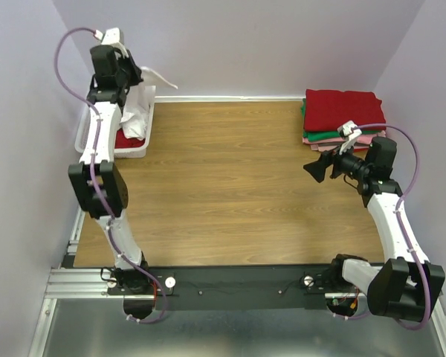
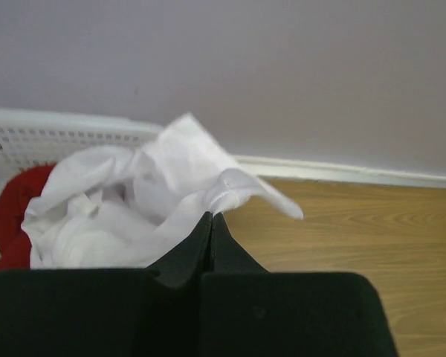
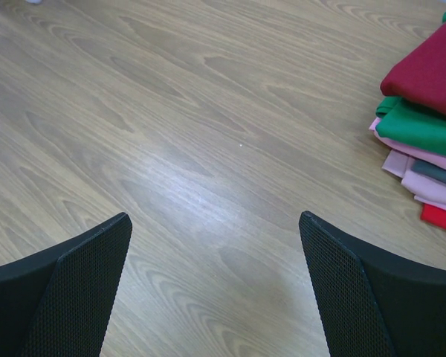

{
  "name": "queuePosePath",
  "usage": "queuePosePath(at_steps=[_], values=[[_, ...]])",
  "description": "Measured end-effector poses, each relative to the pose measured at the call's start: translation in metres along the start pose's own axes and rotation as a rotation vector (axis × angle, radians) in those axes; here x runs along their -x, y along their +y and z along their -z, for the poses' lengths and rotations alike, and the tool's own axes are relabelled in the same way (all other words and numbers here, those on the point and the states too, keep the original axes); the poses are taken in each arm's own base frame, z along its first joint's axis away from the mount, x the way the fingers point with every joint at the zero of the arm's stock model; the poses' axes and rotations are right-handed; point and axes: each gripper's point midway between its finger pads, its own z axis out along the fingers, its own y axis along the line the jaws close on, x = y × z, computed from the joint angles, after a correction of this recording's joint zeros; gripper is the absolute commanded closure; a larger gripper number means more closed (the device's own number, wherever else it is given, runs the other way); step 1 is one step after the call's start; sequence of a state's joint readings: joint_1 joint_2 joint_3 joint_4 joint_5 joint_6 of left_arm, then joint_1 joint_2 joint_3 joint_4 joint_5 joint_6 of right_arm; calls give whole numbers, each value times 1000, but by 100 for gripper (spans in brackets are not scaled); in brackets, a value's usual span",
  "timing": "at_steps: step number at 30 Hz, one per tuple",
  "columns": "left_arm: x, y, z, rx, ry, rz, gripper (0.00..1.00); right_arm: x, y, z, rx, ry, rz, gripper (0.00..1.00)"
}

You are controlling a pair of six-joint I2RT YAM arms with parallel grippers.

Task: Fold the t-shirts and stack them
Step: Grab the tshirt from the pile, then move the tshirt to the center of the board

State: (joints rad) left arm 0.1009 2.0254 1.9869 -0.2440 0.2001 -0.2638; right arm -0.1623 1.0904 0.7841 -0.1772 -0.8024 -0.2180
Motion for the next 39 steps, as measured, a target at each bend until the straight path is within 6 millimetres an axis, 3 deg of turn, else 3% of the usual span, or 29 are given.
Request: queuePosePath(at_steps=[1,5,9,12,18,23,30,32,37,39], values=[[17,-10,12,-22,-41,-3,100,1,0,1,-3,-4,4,0],[117,-72,97,-171,-284,-33,100,3,-3,4,-14,-10,8,0],[182,-134,171,-334,-465,-66,100,2,-6,5,-23,-11,8,0],[208,-182,220,-464,-553,-77,100,2,-8,6,-27,-12,10,0],[225,-250,287,-668,-630,-68,100,2,-9,7,-33,-13,8,0],[225,-287,325,-793,-655,-42,100,2,-11,8,-37,-14,7,0],[218,-329,358,-947,-642,7,100,2,-13,9,-44,-14,5,0],[222,-342,377,-1000,-660,18,100,2,-13,9,-44,-14,5,0],[233,-360,416,-1100,-717,35,100,2,-13,9,-45,-14,5,0],[232,-364,423,-1121,-726,38,100,2,-13,9,-45,-15,6,0]])
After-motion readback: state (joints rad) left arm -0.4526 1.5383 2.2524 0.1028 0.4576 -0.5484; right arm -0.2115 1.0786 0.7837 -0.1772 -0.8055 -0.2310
